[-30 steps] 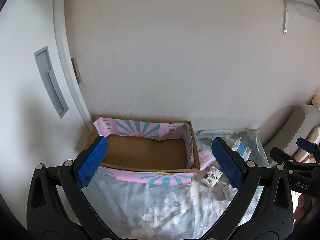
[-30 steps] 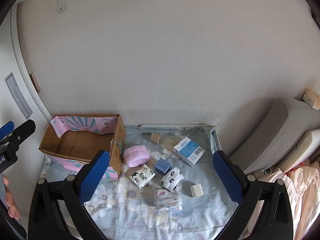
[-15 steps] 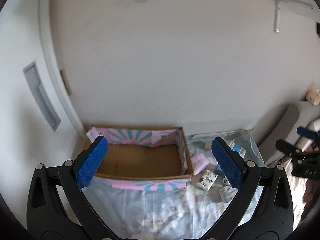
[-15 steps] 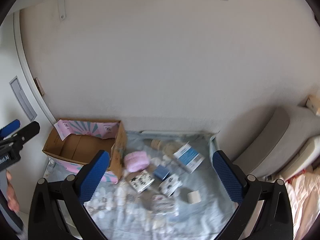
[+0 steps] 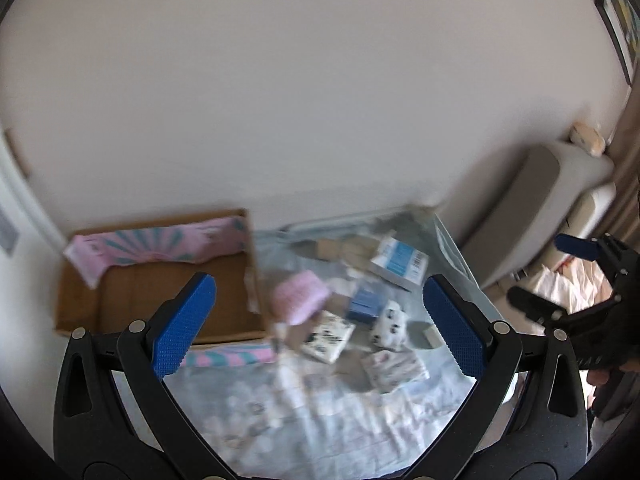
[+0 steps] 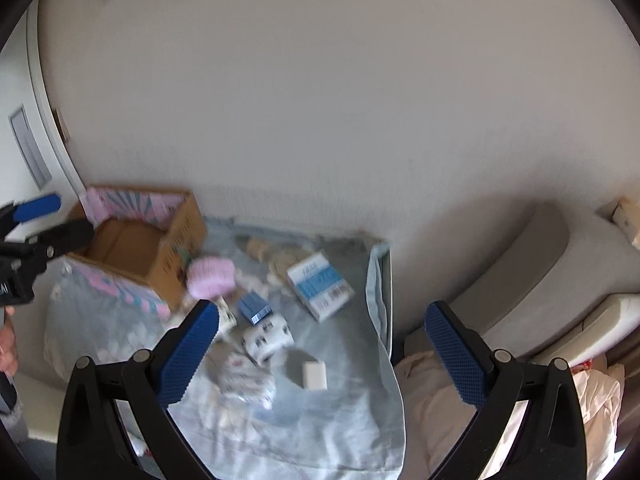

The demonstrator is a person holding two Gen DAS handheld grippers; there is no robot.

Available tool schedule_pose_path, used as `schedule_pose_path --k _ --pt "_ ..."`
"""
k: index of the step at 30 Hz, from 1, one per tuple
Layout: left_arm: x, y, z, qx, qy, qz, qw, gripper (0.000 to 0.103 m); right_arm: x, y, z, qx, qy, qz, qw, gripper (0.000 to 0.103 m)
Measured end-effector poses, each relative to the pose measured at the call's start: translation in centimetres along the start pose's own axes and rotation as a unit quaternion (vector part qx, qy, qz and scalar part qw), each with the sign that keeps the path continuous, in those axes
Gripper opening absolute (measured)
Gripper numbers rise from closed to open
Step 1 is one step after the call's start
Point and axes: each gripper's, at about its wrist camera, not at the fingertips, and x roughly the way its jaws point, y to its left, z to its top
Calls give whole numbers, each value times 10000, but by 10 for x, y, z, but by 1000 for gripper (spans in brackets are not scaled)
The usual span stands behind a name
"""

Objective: Organize objects
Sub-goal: 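Grasp the blue cube box with the left tool while the right tool grasps the white small box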

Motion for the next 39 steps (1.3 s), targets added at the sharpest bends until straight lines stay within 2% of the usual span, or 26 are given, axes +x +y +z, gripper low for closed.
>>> schedule_pose_path --k 4,6,9,11,14,18,25,28,39 --pt "42 -25 -10 215 287 -143 9993 103 26 -12 -23 21 229 50 9997 102" --pt "65 -33 -17 327 466 -144 9983 100 39 -17 -34 58 332 85 9994 99" --pt "103 -39 -26 416 794 -228 9957 92 58 -21 -47 115 428 170 9989 94" --pt "125 -40 -31 386 1017 -335 9935 81 71 -24 -56 135 491 227 9984 90" --pt "152 -43 -40 414 1253 -343 9907 74 89 -25 -67 166 583 291 9977 85" --pt "170 -45 -48 463 1403 -303 9886 71 111 -24 -81 153 732 358 9966 76" --pt "195 -45 -54 482 1570 -244 9861 67 135 -18 -93 52 797 469 9957 75" --pt "203 -43 -56 402 1665 -330 9847 60 141 -15 -95 18 819 490 9954 73" --pt "210 -41 -56 332 1741 -465 9831 49 156 -9 -99 -52 907 558 9943 59"
